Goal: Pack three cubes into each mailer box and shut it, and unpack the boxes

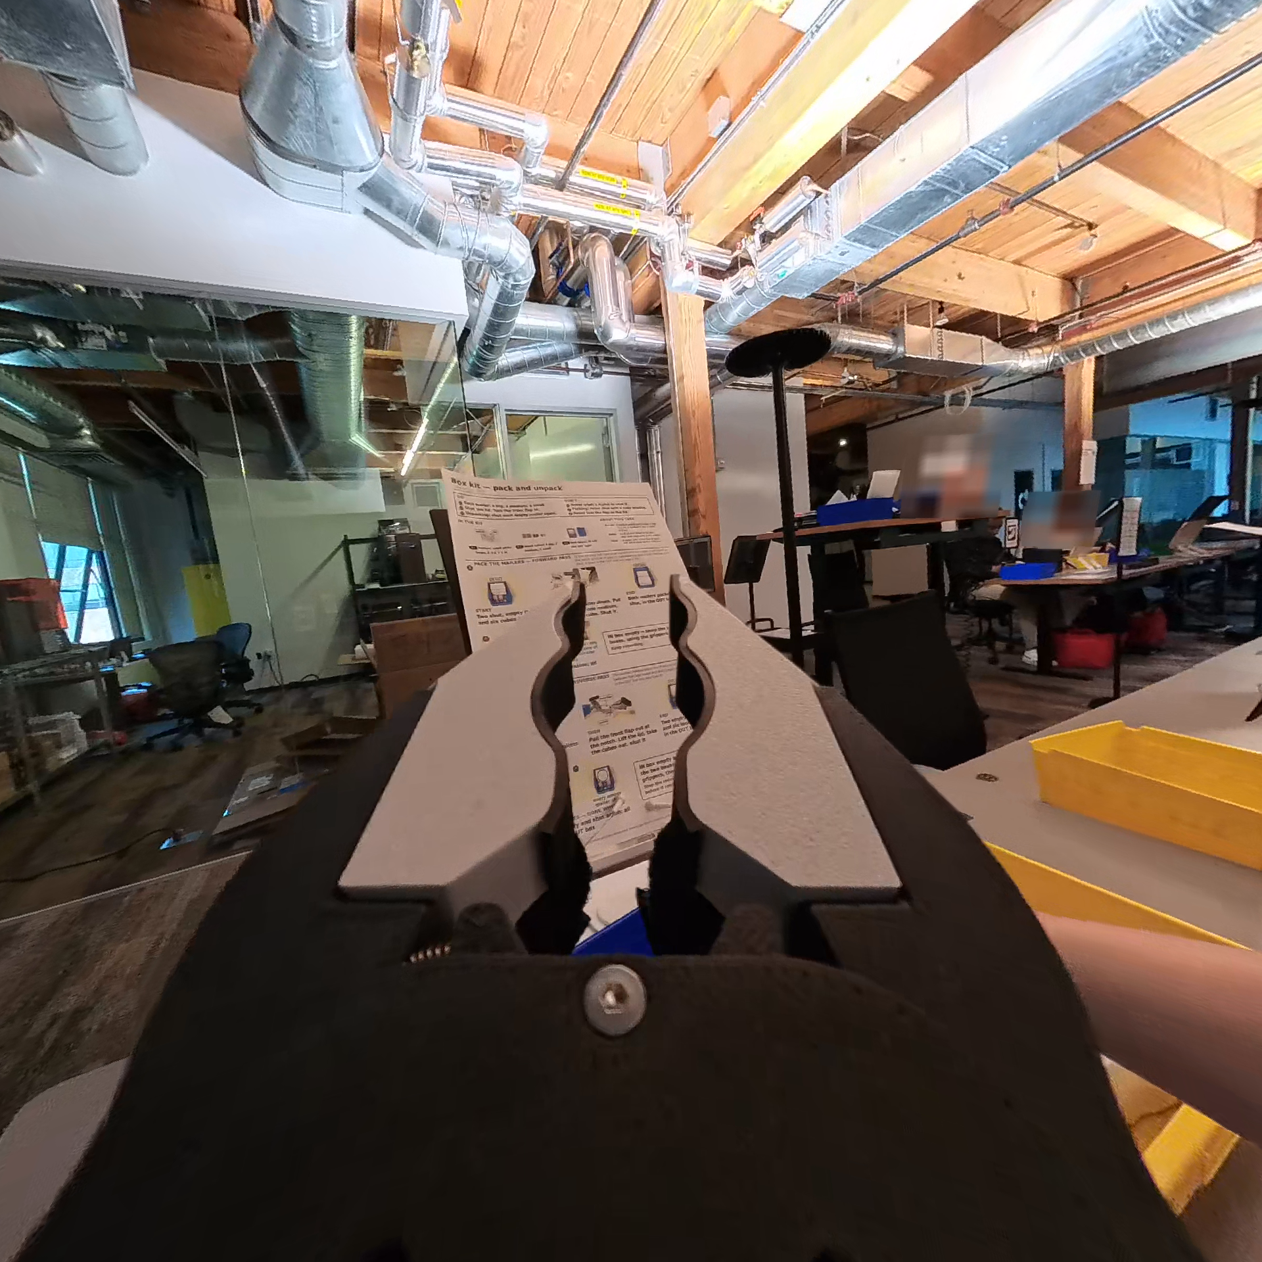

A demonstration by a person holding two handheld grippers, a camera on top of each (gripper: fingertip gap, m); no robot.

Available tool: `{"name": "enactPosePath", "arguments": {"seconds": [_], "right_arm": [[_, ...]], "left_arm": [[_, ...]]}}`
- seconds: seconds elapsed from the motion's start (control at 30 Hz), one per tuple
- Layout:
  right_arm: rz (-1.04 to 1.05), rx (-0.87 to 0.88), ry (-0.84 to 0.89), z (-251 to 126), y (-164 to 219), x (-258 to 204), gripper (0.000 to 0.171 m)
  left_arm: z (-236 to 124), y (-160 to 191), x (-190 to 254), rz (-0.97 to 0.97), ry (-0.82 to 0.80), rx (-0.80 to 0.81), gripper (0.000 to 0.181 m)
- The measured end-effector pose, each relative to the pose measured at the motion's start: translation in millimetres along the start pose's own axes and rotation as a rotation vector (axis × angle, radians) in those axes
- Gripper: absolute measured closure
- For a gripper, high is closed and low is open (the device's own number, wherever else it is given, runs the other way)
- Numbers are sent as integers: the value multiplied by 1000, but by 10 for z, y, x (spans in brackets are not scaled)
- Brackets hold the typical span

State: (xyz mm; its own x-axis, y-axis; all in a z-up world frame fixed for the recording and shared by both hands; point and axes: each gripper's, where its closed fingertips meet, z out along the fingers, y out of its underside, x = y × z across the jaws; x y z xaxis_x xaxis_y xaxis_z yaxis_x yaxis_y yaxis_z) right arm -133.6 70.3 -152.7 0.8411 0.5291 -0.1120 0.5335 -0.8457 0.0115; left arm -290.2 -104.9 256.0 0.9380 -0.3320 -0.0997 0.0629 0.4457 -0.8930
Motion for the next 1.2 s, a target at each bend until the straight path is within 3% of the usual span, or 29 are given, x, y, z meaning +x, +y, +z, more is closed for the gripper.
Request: {"name": "enactPosePath", "arguments": {"seconds": [0.1, 0.2, 0.37, 0.5, 0.6, 0.73, 0.83, 0.97, 1.1, 1.2], "right_arm": [[44, -27, -48, 29, 22, -30, 168], [65, -52, -87, 10, 66, -67, 166], [38, -111, -59, -257, 164, -164, 164], [-9, -122, -17, -770, 255, -129, 166], [-24, -83, -20, -1285, 359, -2, 167], [1, -2, -23, -1961, 657, 462, 167], [102, 44, 12, -2339, 1066, 1102, 167], [304, 66, 73, -2564, 1836, 2097, 167], [502, 52, 103, -2500, 2701, 2923, 167], [617, 6, 97, -2288, 3311, 3349, 166]], "left_arm": [[-33, -26, 43, -14, 26, 6, 164], [-43, 14, 159, -50, 94, -34, 181], [-162, 46, 105, -68, 75, -109, 164], [-341, -118, 108, -166, 107, -65, 161], [-423, -193, 158, -238, 148, -51, 142], [-340, -91, 49, -267, 83, -74, 121], [-75, 349, 134, -309, 105, -242, 103], [344, 1334, 655, -377, 254, -618, 84], [710, 2158, 1283, -437, 360, -798, 84], [674, 2850, 1709, -404, 419, -1040, 75]]}}
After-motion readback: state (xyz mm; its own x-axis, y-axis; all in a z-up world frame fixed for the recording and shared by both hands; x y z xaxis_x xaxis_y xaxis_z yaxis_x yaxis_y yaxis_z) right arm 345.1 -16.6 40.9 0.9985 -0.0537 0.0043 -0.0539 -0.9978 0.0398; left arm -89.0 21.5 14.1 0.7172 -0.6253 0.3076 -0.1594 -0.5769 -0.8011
